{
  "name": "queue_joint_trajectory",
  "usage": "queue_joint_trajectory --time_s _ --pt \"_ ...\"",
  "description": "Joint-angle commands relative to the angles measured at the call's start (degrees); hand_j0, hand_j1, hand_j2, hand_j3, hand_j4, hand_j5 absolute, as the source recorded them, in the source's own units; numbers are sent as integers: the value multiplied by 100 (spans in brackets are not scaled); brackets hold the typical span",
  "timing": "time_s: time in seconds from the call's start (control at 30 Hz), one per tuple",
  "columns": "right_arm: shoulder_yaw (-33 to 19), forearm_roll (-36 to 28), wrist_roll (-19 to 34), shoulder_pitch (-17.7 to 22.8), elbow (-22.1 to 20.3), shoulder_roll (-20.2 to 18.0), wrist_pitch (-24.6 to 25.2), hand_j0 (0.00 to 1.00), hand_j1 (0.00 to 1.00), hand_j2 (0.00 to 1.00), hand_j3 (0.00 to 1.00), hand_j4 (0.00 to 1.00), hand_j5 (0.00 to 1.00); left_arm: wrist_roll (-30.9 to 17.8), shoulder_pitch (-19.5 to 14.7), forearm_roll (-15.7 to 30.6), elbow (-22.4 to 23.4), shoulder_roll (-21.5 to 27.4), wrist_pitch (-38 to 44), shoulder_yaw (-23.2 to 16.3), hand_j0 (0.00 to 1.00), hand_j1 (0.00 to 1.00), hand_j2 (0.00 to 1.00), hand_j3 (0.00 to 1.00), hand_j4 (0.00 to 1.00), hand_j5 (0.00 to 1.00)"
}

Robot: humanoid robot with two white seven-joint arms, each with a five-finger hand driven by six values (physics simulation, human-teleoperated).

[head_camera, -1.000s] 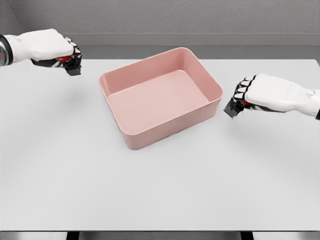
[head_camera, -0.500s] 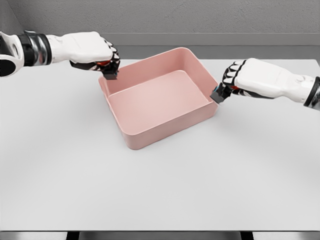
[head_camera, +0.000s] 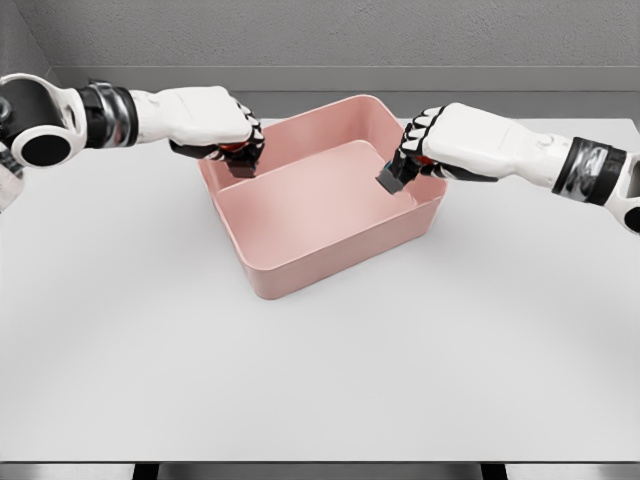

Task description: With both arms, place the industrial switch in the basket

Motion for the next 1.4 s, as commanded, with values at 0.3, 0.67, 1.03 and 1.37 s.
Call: queue_joint_trajectory --time_s 0.3,0.67,1.03,1.37 --pt "197 37 54 -343 564 619 9 49 49 49 49 49 49 36 88 -135 115 -137 52 -242 59 59 59 59 59 59" --pt "215 10 45 -413 582 715 9 100 100 100 100 100 100 71 70 -100 106 -111 61 -198 99 99 99 99 99 99" --pt "-532 -25 45 88 608 135 9 100 100 100 100 100 100 766 325 2678 106 2429 -1031 382 100 100 100 100 100 100" --pt "-2061 -51 10 1230 713 -304 9 100 100 100 100 100 100 766 1028 2801 396 2412 -1031 312 100 100 100 100 100 100"
